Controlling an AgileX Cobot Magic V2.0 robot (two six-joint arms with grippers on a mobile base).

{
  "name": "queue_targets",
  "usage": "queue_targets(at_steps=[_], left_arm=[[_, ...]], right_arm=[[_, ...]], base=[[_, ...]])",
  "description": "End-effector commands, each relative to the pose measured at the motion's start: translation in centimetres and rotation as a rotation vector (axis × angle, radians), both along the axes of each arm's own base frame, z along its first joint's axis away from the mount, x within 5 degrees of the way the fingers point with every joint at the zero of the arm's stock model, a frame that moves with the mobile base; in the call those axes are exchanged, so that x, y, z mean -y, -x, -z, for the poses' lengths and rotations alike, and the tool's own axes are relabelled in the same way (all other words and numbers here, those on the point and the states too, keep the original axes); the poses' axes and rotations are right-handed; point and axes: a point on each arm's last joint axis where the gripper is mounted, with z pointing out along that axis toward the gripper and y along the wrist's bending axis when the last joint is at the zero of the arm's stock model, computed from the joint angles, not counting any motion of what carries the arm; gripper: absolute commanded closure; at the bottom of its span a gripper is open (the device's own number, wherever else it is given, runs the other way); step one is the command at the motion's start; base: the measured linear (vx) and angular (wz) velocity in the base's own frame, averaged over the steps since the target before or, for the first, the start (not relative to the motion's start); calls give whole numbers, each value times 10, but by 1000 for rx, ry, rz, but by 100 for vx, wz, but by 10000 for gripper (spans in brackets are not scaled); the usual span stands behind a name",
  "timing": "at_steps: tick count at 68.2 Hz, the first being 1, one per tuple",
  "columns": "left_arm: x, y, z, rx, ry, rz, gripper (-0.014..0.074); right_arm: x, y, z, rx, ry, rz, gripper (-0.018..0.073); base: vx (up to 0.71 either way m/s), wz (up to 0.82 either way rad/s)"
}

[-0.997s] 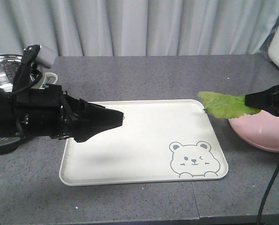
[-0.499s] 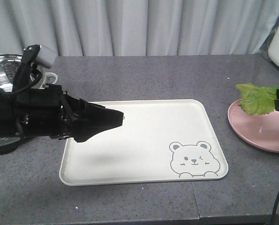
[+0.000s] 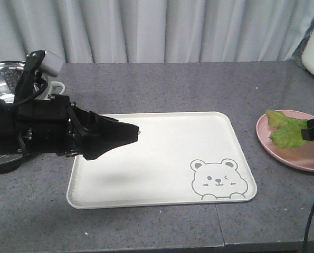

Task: Transfer vegetables to tray and serve
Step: 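Carry the lettuce to the pink plate with the right gripper and release, then grip the rim of the pink plate with the right gripper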

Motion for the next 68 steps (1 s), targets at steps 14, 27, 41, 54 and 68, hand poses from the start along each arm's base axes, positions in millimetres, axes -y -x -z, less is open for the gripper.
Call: queue_targets(at_steps=[14, 27, 41, 54, 68], left_arm=[[1, 4, -16, 21, 71, -5, 114], [1, 4, -16, 21, 71, -5, 114], [1, 4, -16, 21, 71, -5, 114], [1, 4, -16, 21, 71, -5, 114], [1, 4, -16, 21, 71, -5, 114]], right_arm=[[7, -5, -12, 64, 25, 51, 284], [7, -4, -15, 71, 26, 48, 136], [3, 6, -36, 129, 34, 62, 145], [1, 17, -68, 160, -109, 216, 195], [19, 10, -97, -76, -69, 365, 216]], base=[[0, 0], [0, 0], [0, 0], [0, 0], [0, 0]])
